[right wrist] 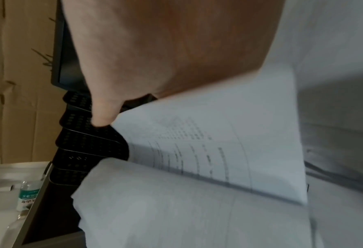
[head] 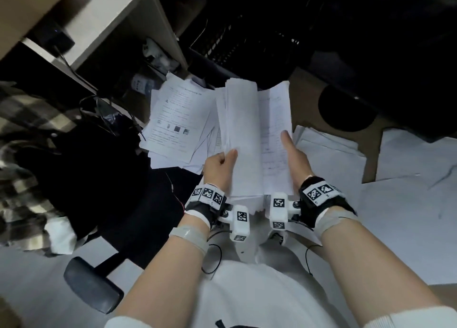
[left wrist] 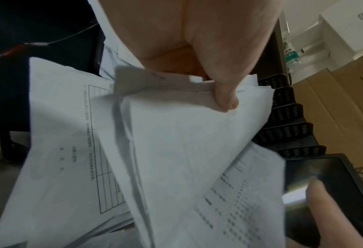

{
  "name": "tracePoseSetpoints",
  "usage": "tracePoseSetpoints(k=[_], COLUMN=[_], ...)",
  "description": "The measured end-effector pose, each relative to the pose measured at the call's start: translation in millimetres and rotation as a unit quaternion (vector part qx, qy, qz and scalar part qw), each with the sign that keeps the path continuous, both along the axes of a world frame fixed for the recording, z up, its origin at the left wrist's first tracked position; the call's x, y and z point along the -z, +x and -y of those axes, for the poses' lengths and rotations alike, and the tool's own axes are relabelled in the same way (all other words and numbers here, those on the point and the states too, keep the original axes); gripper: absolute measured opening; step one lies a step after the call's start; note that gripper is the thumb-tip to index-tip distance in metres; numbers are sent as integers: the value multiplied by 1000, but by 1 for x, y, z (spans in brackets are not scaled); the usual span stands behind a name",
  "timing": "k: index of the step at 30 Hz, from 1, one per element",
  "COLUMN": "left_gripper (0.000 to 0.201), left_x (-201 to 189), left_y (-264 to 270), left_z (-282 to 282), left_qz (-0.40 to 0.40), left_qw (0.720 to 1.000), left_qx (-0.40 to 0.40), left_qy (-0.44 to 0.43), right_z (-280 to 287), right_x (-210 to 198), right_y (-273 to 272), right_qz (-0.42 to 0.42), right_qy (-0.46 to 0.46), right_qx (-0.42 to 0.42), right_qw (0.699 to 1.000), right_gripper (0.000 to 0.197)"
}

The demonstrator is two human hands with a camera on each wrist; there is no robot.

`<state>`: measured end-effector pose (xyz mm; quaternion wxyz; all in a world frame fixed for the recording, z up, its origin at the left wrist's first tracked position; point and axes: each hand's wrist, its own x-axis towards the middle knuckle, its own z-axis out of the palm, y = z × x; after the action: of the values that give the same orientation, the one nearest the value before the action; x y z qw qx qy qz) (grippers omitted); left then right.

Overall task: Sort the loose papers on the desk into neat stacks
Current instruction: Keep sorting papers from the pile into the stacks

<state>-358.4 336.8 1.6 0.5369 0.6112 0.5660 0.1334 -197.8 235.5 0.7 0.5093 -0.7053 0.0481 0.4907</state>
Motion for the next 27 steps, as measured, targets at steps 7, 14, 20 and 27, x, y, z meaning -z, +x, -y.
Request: tracePoseSetpoints(k=[7, 14, 20, 27], left_gripper=[42, 38, 48, 44], left_x=[9, 14, 30, 29], left_y=[-21, -38, -54, -44], left_z=[13, 1, -27, -57], left_qz=[5, -9, -2, -11], left_qw=[998, 998, 996, 999], left_qx=[-54, -58, -87, -42], left_qy=[13, 25, 15, 21], right_z=[25, 21, -2, -4], right_x=[15, 28, 25, 25], right_y=[1, -9, -28, -38], right_qz=[148, 135, 144, 161], right_qy=[-36, -84, -116, -158], right_qx=[-67, -97, -108, -65], right_qw=[986, 983, 977, 972], right_gripper=[14, 19, 24, 19])
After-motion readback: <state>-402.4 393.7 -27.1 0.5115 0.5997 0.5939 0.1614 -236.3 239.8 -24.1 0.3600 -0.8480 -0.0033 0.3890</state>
